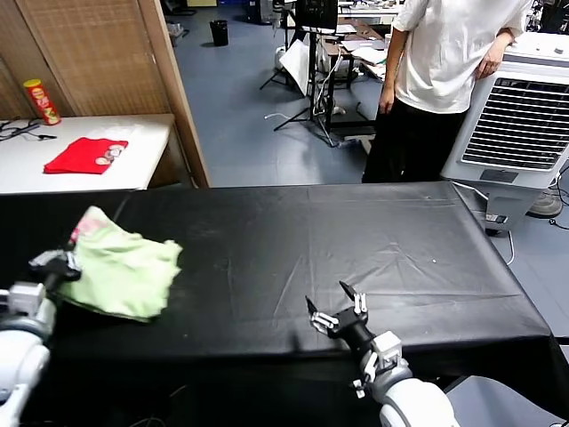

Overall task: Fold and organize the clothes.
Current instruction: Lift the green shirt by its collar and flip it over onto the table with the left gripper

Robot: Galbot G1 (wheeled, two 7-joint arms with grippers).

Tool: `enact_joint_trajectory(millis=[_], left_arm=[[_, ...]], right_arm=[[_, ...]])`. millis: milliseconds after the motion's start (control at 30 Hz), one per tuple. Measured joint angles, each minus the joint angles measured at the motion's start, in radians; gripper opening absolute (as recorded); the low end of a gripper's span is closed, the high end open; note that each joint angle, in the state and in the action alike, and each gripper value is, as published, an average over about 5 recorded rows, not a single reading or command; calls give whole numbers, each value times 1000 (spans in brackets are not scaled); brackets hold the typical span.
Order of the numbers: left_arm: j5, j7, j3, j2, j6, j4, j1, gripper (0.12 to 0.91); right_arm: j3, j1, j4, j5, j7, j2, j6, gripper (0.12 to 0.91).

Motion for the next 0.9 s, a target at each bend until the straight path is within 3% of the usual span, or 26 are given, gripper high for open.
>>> enact_joint_trajectory(millis=[167,400,533,667,767,900], left_arm=[[36,-22,51,-22,21,-87,1,133],[-37,-69,282,-191,51,-177,-22,133],[6,-65,430,-308,30,-161,-49,133],[47,-38,533,-413,21,-122,-53,138],[94,-5,570,-457,17,-107,-49,221],[154,45,585,-474,-3,-110,-42,443]], right_arm=[[0,-7,3,-13,1,9,-2,798],[25,-33,15,-18,-1,9,-1,798],[28,-39,10,-1,-8,13,-2,798],[24,-28,-1,40,-17,1,-17,798],[14,-8,-15,90,-23,-15,-40,798],[-7,29,-36,163,-29,-22,-78,798]])
